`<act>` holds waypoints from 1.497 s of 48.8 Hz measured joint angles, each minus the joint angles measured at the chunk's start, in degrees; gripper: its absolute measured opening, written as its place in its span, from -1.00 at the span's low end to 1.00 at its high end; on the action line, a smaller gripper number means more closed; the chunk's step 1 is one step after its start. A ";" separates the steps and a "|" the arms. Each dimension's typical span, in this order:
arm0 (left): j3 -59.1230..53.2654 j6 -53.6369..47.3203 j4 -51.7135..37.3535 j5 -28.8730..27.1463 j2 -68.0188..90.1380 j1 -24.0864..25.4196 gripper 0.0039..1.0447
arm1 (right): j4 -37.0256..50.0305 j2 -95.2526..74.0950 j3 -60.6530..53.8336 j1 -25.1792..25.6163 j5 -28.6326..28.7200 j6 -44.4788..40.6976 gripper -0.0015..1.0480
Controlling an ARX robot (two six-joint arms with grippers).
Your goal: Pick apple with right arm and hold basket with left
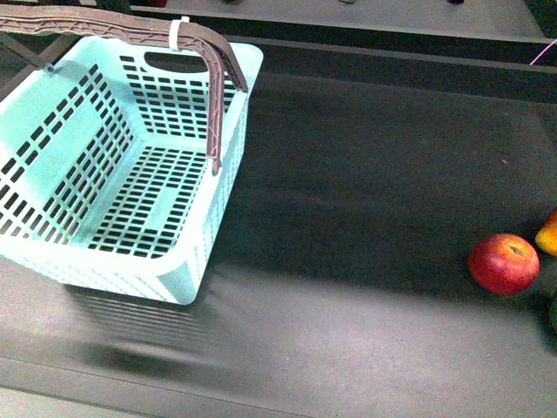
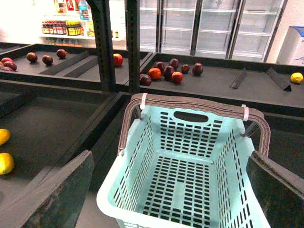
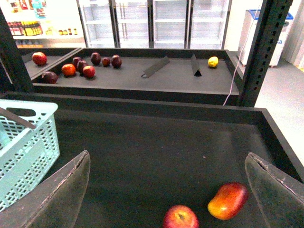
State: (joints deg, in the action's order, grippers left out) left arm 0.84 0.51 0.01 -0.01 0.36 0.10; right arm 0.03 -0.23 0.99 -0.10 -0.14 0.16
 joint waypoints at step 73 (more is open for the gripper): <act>54.60 60.50 -16.13 15.78 105.18 -1.05 0.87 | -0.02 -0.02 0.00 0.00 0.13 0.00 0.83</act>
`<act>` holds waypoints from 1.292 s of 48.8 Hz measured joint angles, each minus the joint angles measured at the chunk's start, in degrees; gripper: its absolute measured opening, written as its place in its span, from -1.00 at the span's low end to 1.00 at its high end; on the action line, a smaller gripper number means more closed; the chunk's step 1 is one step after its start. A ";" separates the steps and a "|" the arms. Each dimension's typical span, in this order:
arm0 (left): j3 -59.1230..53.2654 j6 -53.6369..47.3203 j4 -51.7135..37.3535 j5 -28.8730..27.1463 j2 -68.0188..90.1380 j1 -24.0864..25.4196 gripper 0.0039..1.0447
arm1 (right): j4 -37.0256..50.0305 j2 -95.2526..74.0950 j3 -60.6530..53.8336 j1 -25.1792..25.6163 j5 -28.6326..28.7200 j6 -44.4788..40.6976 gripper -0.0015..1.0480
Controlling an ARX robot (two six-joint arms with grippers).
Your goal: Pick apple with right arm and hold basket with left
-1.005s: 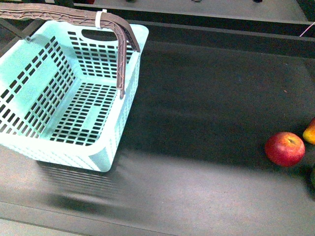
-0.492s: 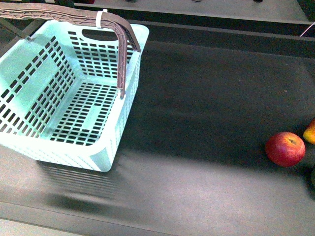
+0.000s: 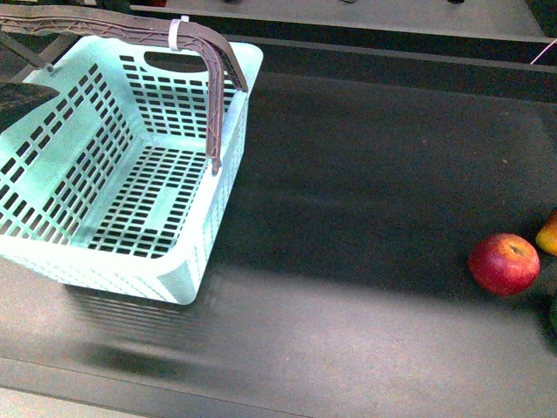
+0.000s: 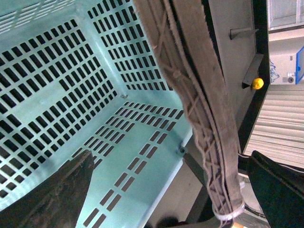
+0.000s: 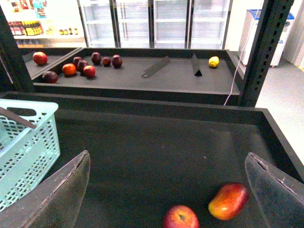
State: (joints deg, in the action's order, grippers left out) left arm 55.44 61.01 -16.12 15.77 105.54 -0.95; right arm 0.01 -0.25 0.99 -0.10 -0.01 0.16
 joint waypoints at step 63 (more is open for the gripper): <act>15.76 8.79 5.29 -1.84 11.08 -3.48 -0.61 | 0.00 0.00 0.00 0.00 0.00 0.00 0.83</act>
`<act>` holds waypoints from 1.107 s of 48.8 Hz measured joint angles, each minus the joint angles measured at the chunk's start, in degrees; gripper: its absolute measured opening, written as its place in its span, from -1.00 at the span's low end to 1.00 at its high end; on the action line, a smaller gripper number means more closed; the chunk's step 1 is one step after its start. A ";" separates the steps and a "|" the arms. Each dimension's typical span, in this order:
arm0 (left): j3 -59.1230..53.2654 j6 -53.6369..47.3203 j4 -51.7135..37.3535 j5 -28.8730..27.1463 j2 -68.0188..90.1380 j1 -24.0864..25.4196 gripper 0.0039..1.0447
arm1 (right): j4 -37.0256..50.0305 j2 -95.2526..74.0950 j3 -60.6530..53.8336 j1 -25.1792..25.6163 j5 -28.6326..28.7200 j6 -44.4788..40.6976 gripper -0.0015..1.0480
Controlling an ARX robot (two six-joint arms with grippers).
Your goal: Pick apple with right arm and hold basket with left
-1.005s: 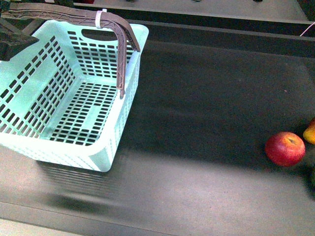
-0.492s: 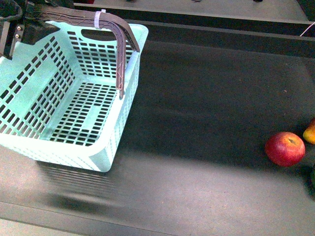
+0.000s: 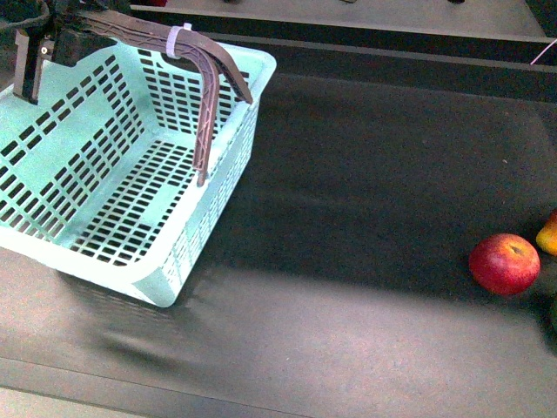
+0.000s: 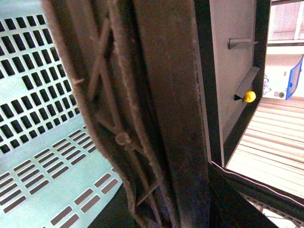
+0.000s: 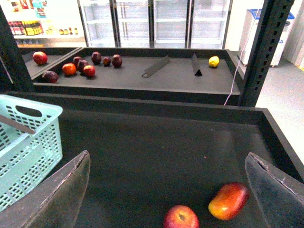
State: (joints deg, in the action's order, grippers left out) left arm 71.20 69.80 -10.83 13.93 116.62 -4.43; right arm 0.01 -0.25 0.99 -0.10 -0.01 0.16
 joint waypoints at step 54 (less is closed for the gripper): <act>-11.58 -7.58 6.25 6.43 -26.12 -19.17 -0.63 | 0.02 0.00 0.00 0.00 0.00 0.00 0.83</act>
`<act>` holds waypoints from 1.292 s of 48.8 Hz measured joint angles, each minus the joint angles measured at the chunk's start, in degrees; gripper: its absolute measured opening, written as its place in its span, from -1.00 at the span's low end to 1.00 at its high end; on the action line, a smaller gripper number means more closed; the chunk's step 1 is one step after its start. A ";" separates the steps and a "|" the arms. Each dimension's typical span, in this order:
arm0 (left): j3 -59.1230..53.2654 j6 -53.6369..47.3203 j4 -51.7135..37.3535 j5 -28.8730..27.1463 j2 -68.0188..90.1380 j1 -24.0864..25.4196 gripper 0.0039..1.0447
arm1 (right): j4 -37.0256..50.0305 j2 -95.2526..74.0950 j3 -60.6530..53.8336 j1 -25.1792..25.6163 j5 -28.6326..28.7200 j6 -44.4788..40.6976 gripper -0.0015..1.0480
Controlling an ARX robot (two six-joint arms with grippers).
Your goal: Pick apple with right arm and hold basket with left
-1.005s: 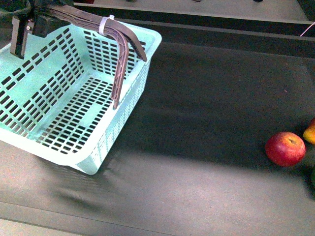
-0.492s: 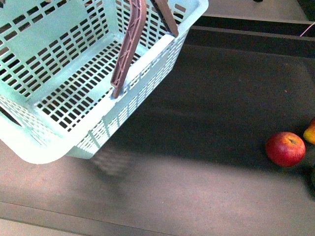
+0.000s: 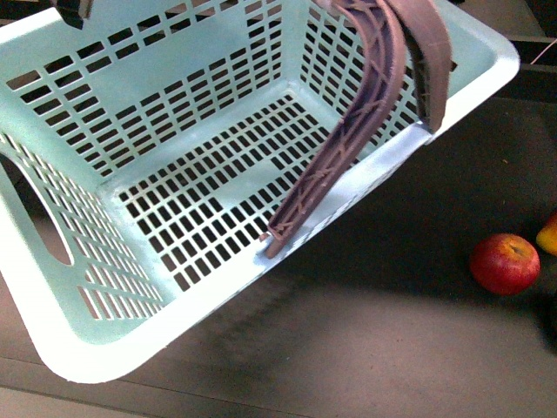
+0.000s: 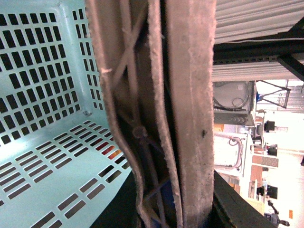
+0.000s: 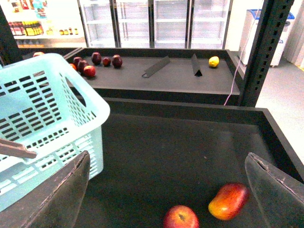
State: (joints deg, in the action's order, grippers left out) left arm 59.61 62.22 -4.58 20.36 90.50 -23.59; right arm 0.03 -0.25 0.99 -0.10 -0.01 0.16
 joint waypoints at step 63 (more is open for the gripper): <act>-0.77 -1.09 -1.20 -2.01 -0.09 -5.46 -0.63 | -9.11 -40.22 12.20 5.01 -7.69 4.52 0.83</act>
State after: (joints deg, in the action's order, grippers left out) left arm 58.85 61.12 -5.78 18.35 90.41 -29.06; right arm -9.08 -40.47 13.19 4.91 -7.70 4.69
